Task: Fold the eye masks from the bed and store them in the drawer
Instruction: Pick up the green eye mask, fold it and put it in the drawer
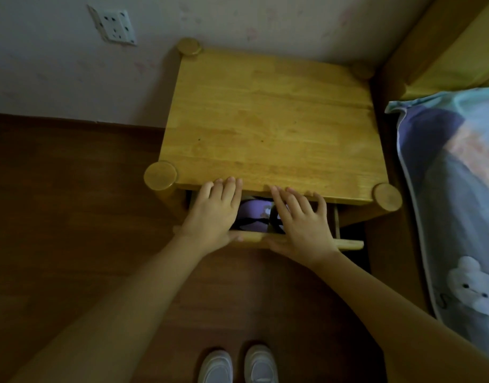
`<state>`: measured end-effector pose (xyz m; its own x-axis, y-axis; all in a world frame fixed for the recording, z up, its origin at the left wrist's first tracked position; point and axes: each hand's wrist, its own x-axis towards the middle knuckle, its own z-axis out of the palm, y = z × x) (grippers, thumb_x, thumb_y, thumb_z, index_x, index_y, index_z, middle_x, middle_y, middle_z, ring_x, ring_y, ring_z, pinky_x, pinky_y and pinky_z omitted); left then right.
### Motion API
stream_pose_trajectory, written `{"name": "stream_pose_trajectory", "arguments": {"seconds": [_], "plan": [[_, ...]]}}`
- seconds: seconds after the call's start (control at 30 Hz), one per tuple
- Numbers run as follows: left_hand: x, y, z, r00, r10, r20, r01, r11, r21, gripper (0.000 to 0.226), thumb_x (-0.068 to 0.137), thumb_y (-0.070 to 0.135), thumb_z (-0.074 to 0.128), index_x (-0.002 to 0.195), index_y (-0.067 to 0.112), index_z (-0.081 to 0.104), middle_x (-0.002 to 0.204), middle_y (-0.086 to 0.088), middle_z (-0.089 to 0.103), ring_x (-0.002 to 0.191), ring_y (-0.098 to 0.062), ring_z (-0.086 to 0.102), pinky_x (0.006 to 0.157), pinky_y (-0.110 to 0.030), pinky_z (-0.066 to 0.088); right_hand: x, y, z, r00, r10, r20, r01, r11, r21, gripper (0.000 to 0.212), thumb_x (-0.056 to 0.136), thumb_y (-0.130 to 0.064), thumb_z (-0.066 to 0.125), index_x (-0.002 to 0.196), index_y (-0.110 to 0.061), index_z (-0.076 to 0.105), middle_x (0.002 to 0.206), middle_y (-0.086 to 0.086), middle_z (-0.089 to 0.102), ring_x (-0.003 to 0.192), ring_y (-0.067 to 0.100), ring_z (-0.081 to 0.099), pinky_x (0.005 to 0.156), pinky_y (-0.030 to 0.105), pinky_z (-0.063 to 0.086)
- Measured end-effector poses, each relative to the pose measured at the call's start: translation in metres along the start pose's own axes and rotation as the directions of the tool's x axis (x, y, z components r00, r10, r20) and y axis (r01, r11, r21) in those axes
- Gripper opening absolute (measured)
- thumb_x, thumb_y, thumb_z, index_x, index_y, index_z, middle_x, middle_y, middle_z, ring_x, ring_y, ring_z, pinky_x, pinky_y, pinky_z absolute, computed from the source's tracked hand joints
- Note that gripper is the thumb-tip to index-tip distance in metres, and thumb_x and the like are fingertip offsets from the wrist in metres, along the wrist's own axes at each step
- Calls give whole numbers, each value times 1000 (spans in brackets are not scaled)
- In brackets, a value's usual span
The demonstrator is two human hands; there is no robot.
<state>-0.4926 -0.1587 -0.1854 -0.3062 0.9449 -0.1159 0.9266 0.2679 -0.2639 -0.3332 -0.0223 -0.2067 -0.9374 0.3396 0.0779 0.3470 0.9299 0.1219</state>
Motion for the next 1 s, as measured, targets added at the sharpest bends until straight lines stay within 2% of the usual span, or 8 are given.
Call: {"name": "stream_pose_trajectory", "arguments": {"seconds": [0.07,0.2,0.4,0.53,0.6,0.73,0.83,1.0], "plan": [[4,0,3,997,-7,-76,9,999,33,104,69,72,60,140,0,38,133,-13,53,113,-26,55,92,-36,40,5,1,5,995,-24,-93,21,999,-30,93,69,-61,68,141,-10,41,127,8,58,114,28,58,96,57,43],[12,-3,9,978,-19,-207,22,1000,11,84,67,66,66,125,7,55,109,-4,61,91,-19,59,81,-32,39,13,1,14,977,-60,-206,51,997,-52,69,77,-42,67,134,-8,49,120,8,61,96,32,60,89,50,49],[26,-7,14,954,25,-299,-9,998,57,57,66,59,71,98,12,62,94,-2,60,77,-16,58,71,-29,37,25,2,25,938,-44,-345,20,997,-73,36,85,-29,64,116,-11,59,100,5,65,77,29,58,75,41,52],[36,-7,16,941,53,-335,-30,997,72,47,66,50,73,89,12,58,90,-2,60,72,-16,57,68,-29,34,35,0,28,892,-30,-451,-31,991,-128,6,88,-19,62,89,-13,61,83,4,62,66,25,54,65,36,51],[39,-6,19,933,69,-353,-47,996,71,35,69,40,70,86,12,56,87,-2,59,70,-17,56,67,-30,32,40,-1,31,879,-8,-477,-70,987,-147,9,84,-16,67,79,-14,59,78,3,60,63,23,52,63,34,48],[43,-6,25,913,99,-395,-73,994,80,23,73,30,62,86,12,56,87,-2,60,69,-18,56,66,-31,34,41,-4,31,880,-8,-474,-72,986,-151,14,80,-14,71,76,-16,57,75,2,59,63,21,51,57,30,46],[47,-7,29,876,146,-460,-97,987,128,12,77,21,61,84,13,54,82,-1,59,64,-16,55,65,-30,37,45,-1,24,880,-29,-475,-48,988,-148,21,77,-14,72,72,-16,52,71,1,56,59,20,49,47,27,40],[57,-5,32,833,197,-518,-130,978,163,9,79,14,62,81,14,53,77,-1,57,61,-16,55,72,-31,42,53,3,18,880,-91,-467,-2,981,-195,21,78,-5,65,71,-16,49,70,1,56,55,18,47,40,27,37]]}}
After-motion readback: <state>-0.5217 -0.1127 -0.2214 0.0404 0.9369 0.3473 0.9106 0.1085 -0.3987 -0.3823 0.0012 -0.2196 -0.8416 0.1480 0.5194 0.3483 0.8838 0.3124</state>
